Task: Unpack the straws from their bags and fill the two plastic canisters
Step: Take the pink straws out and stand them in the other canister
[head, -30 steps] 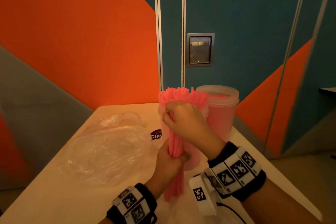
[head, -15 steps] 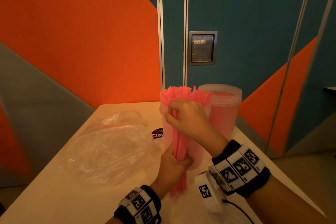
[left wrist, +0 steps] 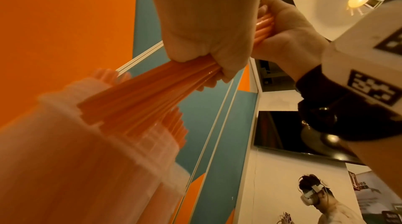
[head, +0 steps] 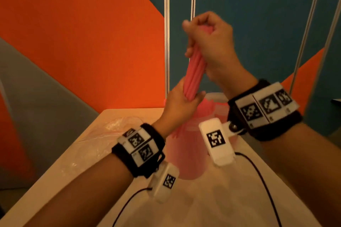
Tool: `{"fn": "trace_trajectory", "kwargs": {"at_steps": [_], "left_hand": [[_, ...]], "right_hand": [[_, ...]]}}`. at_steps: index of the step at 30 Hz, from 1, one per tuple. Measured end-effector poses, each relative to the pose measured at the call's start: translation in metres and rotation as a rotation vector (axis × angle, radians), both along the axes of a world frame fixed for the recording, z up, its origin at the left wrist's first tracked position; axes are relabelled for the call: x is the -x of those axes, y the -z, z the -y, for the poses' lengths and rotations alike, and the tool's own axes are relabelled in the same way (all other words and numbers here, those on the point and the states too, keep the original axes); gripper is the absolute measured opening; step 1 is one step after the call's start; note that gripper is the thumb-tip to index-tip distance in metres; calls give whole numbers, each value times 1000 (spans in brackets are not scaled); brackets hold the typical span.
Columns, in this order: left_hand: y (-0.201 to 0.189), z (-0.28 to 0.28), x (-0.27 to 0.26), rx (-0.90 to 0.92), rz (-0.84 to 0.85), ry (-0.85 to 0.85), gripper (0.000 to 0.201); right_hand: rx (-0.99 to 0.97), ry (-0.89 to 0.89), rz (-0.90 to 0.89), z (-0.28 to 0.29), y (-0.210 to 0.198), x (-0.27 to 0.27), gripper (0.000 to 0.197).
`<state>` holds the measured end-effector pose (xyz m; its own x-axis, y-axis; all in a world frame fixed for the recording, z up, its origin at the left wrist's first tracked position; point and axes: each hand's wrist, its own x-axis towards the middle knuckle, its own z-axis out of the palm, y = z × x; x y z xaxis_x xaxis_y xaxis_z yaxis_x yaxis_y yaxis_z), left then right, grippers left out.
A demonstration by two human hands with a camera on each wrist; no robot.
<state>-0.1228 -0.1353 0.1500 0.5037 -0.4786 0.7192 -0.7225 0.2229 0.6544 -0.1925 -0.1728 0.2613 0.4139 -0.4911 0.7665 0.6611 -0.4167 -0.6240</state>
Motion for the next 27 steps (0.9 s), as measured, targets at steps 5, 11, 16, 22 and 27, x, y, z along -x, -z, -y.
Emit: {"fn": "trace_trajectory", "kwargs": {"at_steps": [5,11,16,22,27], "left_hand": [[-42,21,7,156,47,-40,31],[-56,48,6,230,28,100,40],[-16,65,-9,57,-56,132,45],[-8,54,-27,-232,-52,265,68],[-21,34,-51,-6,-220,363,53]], "right_hand": [[123,148,191,4,-36,3,29],[309,250,307,15,-42,10,26],[193,288,140,46,-5,-8,26],[93,348,-3,82,25,-33,24],[99,376,-146,100,58,-52,18]]}}
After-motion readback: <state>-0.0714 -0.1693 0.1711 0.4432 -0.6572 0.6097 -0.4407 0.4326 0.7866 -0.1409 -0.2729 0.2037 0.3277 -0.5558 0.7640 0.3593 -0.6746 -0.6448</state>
